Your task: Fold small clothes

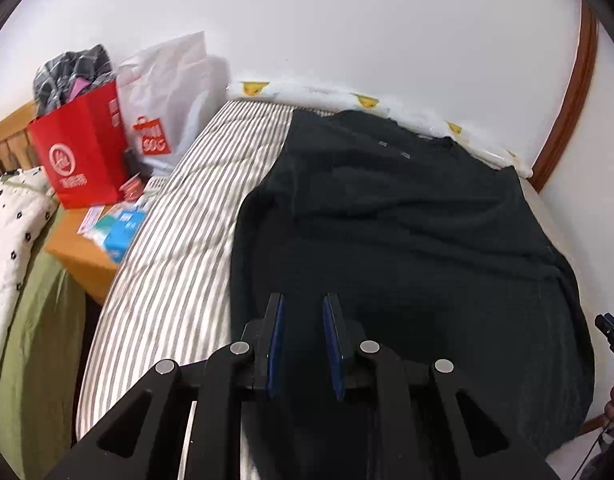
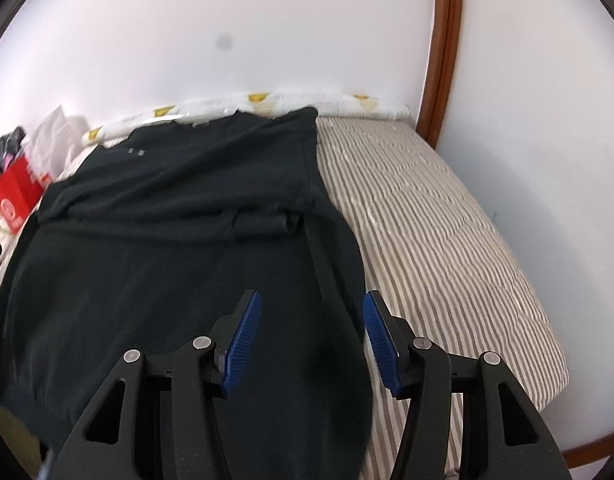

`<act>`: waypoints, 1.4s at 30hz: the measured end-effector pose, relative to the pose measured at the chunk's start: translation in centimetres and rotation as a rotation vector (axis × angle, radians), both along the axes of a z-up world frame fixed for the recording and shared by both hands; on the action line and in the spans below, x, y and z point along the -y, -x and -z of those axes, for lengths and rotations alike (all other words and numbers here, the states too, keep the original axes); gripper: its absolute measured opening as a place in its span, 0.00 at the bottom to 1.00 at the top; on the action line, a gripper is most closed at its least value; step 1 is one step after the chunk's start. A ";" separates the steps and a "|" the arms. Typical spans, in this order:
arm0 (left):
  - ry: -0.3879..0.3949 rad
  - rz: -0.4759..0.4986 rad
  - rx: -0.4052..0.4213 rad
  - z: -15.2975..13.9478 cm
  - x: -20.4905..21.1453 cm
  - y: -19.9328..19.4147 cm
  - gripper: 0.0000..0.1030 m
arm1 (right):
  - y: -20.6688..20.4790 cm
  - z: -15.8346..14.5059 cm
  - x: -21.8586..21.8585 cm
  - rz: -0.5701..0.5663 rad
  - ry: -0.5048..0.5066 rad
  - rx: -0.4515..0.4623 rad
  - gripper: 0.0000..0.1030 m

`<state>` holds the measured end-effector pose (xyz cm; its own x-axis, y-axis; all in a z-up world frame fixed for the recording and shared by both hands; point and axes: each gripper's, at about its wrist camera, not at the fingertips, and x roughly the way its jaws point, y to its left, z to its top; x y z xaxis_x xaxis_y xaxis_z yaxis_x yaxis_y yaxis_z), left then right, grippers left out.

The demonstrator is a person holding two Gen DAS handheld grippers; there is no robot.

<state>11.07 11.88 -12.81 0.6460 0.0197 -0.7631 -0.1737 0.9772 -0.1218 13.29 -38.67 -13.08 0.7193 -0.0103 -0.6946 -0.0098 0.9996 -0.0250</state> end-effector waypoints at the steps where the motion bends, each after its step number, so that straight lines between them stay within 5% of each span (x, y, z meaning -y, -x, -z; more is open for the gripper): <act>1: -0.008 -0.001 -0.006 0.2 -0.1 0.8 0.18 | 0.6 0.3 0.5 0.001 -0.002 -0.009 0.51; 6: 0.002 -0.007 -0.049 1.7 -0.9 4.1 0.26 | 3.0 1.9 2.7 0.019 -0.062 -0.069 0.51; 16: 0.126 0.038 -0.085 4.6 -1.1 8.2 0.26 | 3.6 5.2 1.7 -0.043 -0.064 -0.140 0.47; 24: 0.122 0.061 -0.076 5.5 0.3 9.1 0.27 | 4.5 6.1 2.2 -0.094 -0.098 -0.173 0.44; 34: 0.085 0.073 -0.085 5.4 1.6 9.5 0.27 | 6.4 6.3 0.7 -0.140 -0.159 -0.104 0.44; 35: 0.083 0.070 -0.078 5.4 1.7 9.5 0.25 | 6.2 6.3 0.6 -0.135 -0.155 -0.099 0.41; 37: 0.083 0.052 -0.075 5.4 1.4 9.5 0.15 | 5.9 6.3 0.7 -0.114 -0.146 -0.097 0.15; 42: 0.130 0.079 -0.052 3.9 0.5 9.7 0.11 | 6.5 4.7 1.8 -0.137 -0.164 -0.059 0.11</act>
<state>1.36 11.40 -16.74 0.6015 -0.1307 -0.7881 -0.1061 0.9647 -0.2410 6.81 -40.48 -17.78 0.6642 0.2011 -0.7200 -0.1419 0.9795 0.1427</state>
